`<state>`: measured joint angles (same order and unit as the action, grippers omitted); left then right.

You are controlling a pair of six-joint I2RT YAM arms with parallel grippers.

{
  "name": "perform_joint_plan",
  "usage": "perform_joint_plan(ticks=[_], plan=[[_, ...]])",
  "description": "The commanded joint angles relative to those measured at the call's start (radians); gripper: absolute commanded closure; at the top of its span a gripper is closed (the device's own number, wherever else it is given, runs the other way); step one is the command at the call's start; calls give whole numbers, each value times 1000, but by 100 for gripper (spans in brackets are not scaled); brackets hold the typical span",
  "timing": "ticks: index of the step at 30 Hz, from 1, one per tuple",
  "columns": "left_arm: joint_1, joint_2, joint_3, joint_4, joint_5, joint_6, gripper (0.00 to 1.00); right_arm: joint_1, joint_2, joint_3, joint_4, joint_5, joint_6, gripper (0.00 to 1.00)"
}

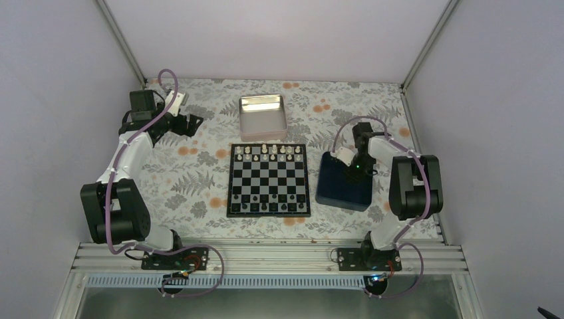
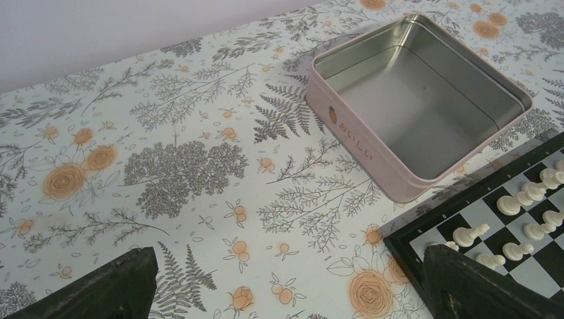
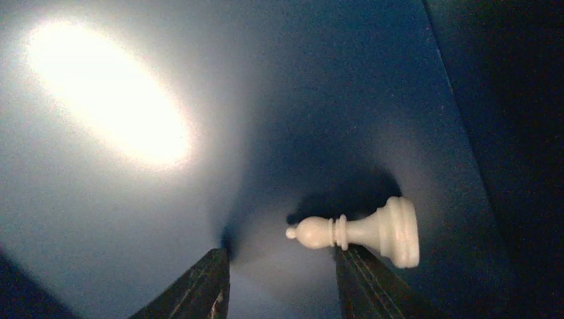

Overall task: Set up the chess pieces on the board
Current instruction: Adjust the chess piece in the storage box.

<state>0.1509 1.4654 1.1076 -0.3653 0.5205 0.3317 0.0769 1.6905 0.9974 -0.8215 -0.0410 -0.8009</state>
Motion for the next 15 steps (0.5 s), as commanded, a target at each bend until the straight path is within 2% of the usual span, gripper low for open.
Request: perform_joint_plan(ticks=[1,11,15], plan=[[9,-12,-2,9,15,12,1,-6,46,14,34,24,51,56],[9,-7,-2,11,19,13,1,-15,61,29,69,14,95,57],[8,-11,-4,11,18,14,1,-14,72,32,82,16,101,61]])
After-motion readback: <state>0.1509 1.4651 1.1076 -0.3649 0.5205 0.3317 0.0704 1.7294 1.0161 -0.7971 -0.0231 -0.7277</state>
